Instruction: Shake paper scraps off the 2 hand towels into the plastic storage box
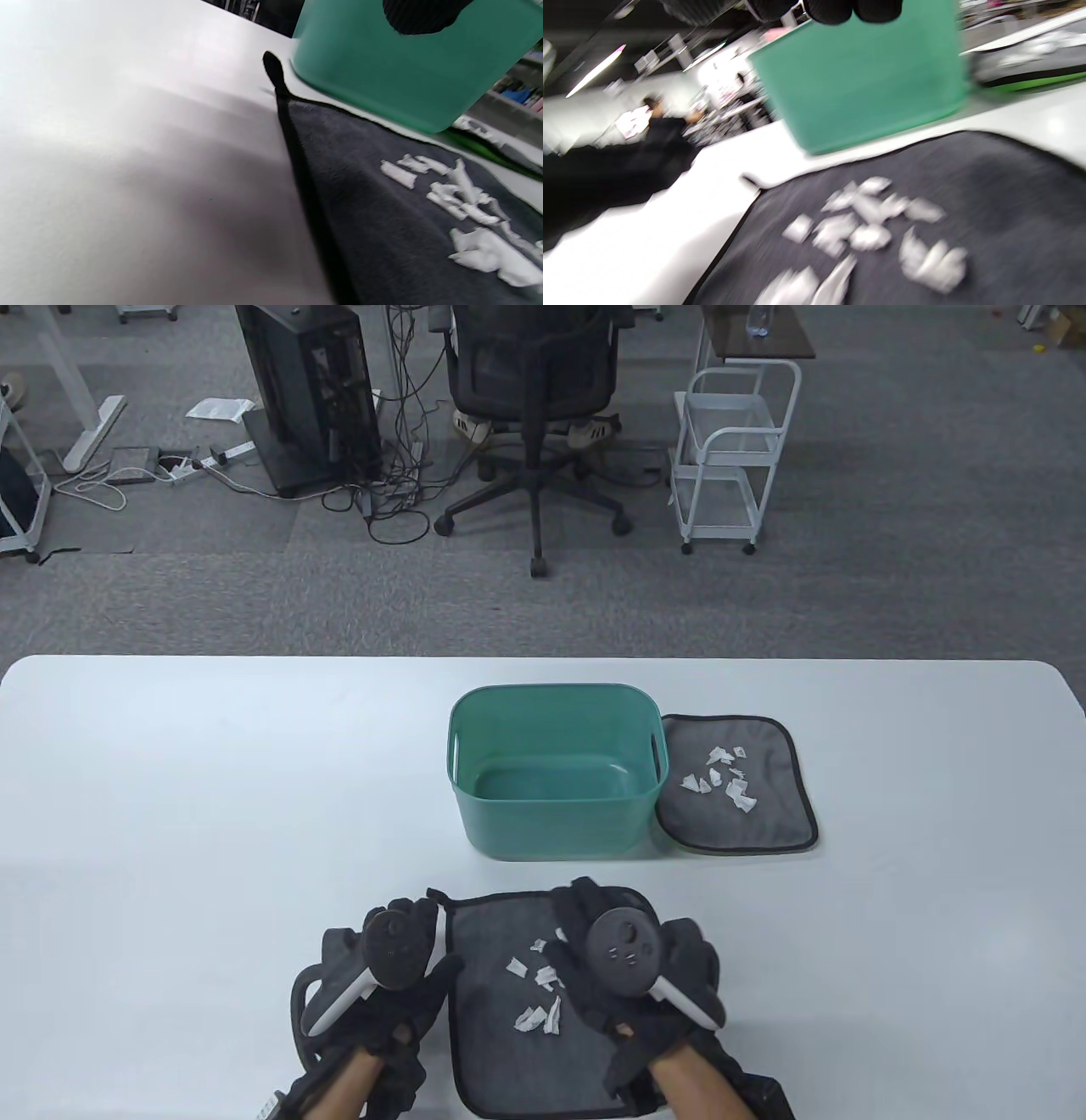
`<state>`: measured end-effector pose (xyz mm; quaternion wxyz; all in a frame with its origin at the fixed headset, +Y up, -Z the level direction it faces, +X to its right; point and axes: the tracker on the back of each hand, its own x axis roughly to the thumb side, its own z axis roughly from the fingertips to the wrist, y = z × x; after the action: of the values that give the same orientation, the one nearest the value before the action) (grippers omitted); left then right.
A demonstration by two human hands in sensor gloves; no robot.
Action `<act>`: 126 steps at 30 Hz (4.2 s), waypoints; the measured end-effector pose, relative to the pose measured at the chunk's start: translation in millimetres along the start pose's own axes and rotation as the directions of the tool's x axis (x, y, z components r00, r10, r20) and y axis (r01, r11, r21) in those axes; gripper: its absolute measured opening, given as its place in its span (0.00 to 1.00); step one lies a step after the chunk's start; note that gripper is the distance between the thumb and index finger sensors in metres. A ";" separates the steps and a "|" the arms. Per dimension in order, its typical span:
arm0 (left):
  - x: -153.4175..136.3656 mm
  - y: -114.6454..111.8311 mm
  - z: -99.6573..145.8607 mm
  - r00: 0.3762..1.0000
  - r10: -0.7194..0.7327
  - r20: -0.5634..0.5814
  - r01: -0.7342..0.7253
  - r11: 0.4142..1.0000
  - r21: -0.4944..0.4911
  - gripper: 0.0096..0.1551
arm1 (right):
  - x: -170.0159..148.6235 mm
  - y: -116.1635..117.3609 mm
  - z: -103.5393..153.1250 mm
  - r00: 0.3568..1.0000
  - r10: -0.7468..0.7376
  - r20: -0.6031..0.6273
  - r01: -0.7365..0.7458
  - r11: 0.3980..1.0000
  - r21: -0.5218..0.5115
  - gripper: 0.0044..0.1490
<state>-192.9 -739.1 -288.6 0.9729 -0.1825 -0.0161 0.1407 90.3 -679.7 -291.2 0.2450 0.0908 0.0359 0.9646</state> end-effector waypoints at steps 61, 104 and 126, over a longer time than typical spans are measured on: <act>71.8 7.3 -50.1 0.995 -0.101 -0.022 0.100 0.995 -0.013 0.22 | -65.4 32.6 -34.0 0.924 0.181 -0.338 -0.187 0.982 0.016 0.24; 106.3 12.5 -32.7 0.947 0.255 0.197 -0.210 0.951 -0.226 0.26 | -19.1 32.1 -26.3 0.892 -0.338 -0.299 0.378 0.922 0.083 0.25; 109.0 69.8 -47.3 0.879 0.472 0.072 -0.430 0.849 -0.307 0.26 | 0.6 -17.1 -67.8 0.790 -0.401 -0.464 0.539 0.815 0.213 0.25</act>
<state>-103.1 -662.8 -360.0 0.8725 -0.3071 -0.0633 0.3747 84.7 -666.1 -359.6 0.4489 -0.0792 0.2700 0.8481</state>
